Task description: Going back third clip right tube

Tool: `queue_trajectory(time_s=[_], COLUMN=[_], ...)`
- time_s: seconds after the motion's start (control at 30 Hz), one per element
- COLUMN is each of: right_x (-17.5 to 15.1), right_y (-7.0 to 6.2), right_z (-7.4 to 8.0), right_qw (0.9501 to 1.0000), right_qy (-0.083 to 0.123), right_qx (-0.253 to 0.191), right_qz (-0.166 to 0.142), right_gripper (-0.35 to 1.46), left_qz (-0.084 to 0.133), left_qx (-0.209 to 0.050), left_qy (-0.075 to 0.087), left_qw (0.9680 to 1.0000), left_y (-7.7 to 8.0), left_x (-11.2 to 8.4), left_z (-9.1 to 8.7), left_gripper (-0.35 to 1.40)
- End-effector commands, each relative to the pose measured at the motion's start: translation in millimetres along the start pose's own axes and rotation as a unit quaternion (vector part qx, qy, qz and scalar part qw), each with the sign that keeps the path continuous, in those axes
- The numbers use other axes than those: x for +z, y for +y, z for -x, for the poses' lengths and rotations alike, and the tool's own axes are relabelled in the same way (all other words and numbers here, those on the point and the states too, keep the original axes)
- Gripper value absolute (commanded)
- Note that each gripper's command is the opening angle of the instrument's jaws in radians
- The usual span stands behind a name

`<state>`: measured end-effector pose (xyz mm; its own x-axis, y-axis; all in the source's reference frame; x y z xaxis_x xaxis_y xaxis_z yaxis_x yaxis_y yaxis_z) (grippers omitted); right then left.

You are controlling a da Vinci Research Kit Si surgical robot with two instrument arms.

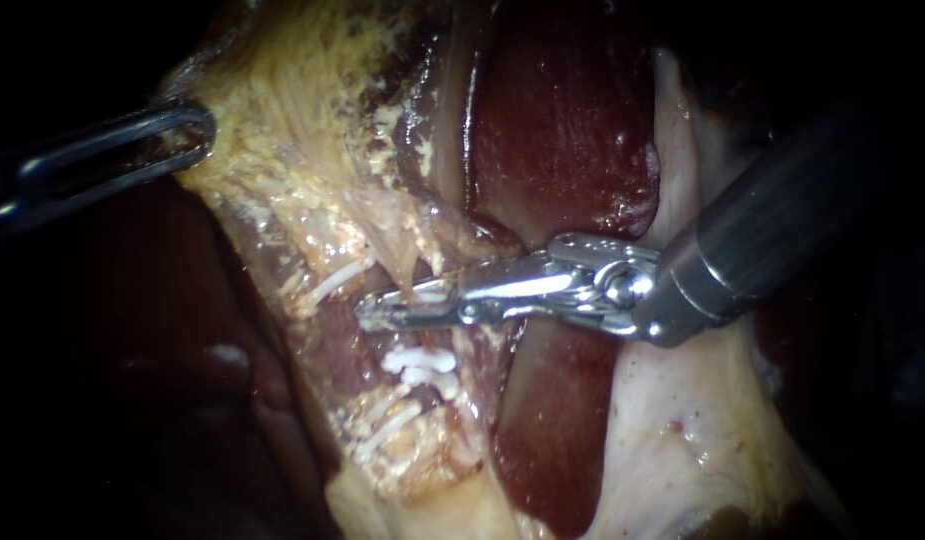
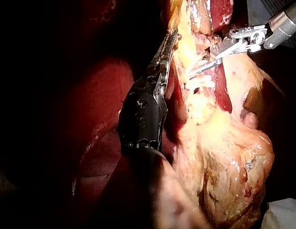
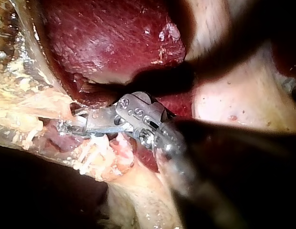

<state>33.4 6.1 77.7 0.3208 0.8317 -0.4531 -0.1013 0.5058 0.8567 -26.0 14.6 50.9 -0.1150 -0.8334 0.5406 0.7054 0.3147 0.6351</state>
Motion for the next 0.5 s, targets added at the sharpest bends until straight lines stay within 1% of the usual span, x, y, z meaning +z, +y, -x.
queue_trajectory(time_s=[0.03, 0.33, 0.37, 0.4, 0.43, 0.5], right_x=[0.0, 0.0, 0.0, 0.0, 0.0, 0.0], right_y=[0.0, -0.1, -0.1, -0.1, -0.2, -0.2], right_z=[0.0, 0.0, 0.0, 0.0, 0.0, -0.1], right_qw=[1.0000, 1.0000, 1.0000, 0.9998, 0.9993, 0.9984], right_qy=[0.000, -0.002, -0.001, 0.000, 0.000, -0.002], right_qx=[0.000, -0.006, -0.009, -0.021, -0.036, -0.056], right_qz=[0.000, 0.001, 0.002, 0.004, 0.009, 0.009], right_gripper=[-0.35, -0.35, -0.35, -0.35, -0.24, 0.18], left_qz=[0.000, 0.000, 0.000, 0.000, 0.000, 0.000], left_qx=[0.000, 0.000, 0.000, 0.000, 0.000, 0.000], left_qy=[0.000, -0.001, -0.001, -0.001, -0.001, -0.001], left_qw=[1.0000, 1.0000, 1.0000, 1.0000, 1.0000, 1.0000], left_y=[0.0, -0.1, -0.1, -0.1, -0.1, -0.1], left_x=[0.0, 0.0, 0.0, 0.0, -0.1, -0.1], left_z=[0.0, 0.1, 0.1, 0.1, 0.1, 0.1], left_gripper=[-0.35, -0.35, -0.35, -0.35, -0.35, -0.35])
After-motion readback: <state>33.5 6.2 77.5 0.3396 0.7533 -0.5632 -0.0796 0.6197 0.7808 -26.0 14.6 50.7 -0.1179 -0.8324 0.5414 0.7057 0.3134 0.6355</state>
